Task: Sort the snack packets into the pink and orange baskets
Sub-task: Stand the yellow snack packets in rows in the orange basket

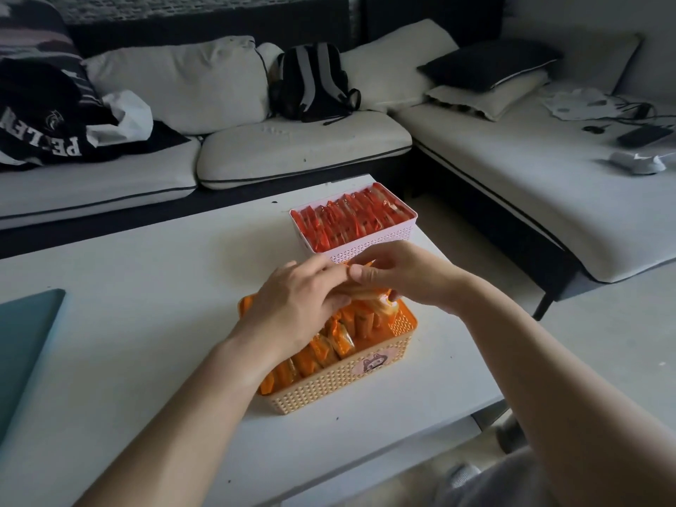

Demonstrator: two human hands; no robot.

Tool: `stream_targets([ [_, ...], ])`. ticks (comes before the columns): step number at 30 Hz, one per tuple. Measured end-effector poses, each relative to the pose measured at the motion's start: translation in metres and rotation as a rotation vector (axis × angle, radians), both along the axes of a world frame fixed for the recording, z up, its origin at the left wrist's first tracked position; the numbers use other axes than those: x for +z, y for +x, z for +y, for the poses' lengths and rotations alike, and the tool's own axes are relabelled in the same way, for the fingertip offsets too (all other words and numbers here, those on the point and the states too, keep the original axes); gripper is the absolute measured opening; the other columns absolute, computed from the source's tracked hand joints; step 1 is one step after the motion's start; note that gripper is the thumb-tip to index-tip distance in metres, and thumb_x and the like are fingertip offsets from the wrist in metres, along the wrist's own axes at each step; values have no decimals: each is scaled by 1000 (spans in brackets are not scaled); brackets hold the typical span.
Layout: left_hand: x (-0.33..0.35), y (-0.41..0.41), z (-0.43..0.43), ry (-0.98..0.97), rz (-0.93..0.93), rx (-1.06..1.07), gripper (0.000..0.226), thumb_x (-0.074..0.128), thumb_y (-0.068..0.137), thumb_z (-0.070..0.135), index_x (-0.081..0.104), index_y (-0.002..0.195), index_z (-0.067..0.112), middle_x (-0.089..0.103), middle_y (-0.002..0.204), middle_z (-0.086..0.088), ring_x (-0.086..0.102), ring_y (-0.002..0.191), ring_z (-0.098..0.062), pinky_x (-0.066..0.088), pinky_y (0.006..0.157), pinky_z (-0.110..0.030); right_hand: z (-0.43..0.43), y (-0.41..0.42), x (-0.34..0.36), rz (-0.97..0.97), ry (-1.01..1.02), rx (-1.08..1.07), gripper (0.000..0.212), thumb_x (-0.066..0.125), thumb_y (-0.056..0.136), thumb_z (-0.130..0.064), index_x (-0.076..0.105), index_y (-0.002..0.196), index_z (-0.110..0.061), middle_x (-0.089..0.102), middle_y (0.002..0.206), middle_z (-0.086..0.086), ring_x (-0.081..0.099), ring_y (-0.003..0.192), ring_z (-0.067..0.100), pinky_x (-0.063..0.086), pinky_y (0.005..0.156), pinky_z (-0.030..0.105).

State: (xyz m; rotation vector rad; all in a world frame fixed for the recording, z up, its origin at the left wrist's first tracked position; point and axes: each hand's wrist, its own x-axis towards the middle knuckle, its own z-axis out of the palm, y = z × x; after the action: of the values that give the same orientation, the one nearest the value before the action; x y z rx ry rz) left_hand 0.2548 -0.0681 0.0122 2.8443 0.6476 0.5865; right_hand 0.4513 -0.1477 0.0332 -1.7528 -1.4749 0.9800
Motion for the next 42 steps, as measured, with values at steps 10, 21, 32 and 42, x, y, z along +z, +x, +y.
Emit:
stream_targets([
  [10,3,3,2,-555,-235,208,42,79,83,45,61,120,36,63,119,18,59,109,-6,46,78,-14,-2,9,-17,370,-78,60,31,70,93,-12,63,123,-16,69,117,10,70,105,28,60,91,38],
  [21,-5,16,-7,-347,65,182,48,76,80,60,60,118,36,62,119,16,58,107,-11,48,77,-22,14,2,-40,-414,62,-130,44,68,92,-40,60,133,-27,55,122,0,59,104,20,59,87,36],
  [32,-23,40,-20,-124,269,148,41,75,87,48,55,119,35,66,121,10,65,108,-15,53,82,-26,10,15,-26,-502,30,-85,34,79,85,-24,67,117,-20,67,109,-1,65,93,17,61,81,35],
  [42,-20,19,-10,-191,98,165,40,57,90,64,73,107,31,62,116,11,54,110,-14,50,83,-34,-5,32,-17,-369,28,-148,29,81,83,-20,63,105,-22,64,108,-4,65,87,12,61,69,25],
])
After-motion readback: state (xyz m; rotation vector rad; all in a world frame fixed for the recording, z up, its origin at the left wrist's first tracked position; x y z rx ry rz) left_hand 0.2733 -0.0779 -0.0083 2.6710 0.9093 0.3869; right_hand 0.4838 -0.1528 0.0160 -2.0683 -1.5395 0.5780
